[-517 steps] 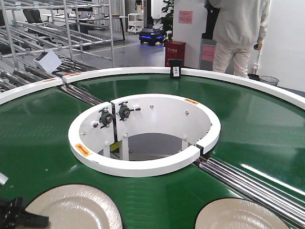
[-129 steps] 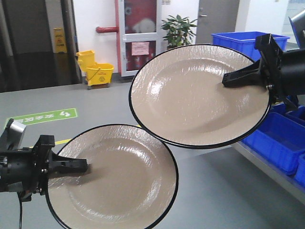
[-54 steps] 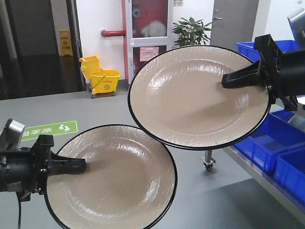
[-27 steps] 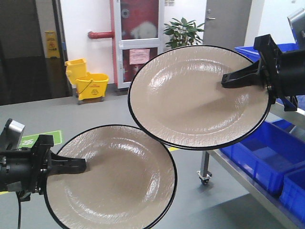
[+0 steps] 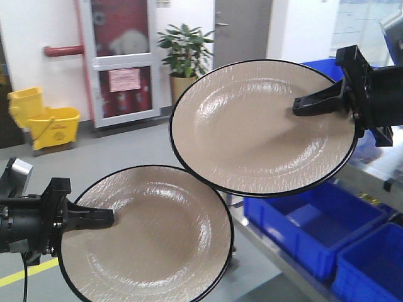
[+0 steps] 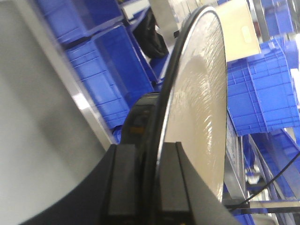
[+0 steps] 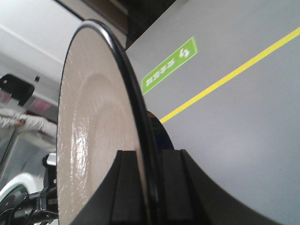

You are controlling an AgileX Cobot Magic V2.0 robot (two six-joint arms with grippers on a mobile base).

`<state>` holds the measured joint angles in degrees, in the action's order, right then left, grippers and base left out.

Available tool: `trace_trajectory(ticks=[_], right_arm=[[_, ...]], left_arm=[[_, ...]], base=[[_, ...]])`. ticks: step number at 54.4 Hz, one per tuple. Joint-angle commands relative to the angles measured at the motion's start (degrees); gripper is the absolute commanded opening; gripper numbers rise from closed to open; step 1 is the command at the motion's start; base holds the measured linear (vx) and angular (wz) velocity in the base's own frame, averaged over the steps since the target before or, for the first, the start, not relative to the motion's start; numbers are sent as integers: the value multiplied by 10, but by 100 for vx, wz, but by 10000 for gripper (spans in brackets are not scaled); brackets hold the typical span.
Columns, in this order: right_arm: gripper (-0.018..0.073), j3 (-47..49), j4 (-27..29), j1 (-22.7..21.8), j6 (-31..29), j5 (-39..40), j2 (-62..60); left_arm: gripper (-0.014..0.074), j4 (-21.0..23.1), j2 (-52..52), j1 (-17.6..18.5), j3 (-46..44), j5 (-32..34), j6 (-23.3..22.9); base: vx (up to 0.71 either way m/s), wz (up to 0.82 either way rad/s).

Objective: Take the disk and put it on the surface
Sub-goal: 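Hold both plates while the base drives to the steel counter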

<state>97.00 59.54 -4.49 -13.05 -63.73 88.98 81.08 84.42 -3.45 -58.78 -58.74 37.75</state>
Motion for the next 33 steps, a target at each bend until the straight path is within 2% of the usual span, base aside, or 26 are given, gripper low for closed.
trace_trajectory(ticks=[1, 33], right_arm=[[-2, 24, 67, -1, 3, 37, -26], [-2, 24, 67, -1, 3, 37, -26]], left_arm=[[-1, 76, -26, 1, -19, -25, -8], [-1, 76, -26, 1, -19, -25, -8]], base=[[42, -44], [40, -55]])
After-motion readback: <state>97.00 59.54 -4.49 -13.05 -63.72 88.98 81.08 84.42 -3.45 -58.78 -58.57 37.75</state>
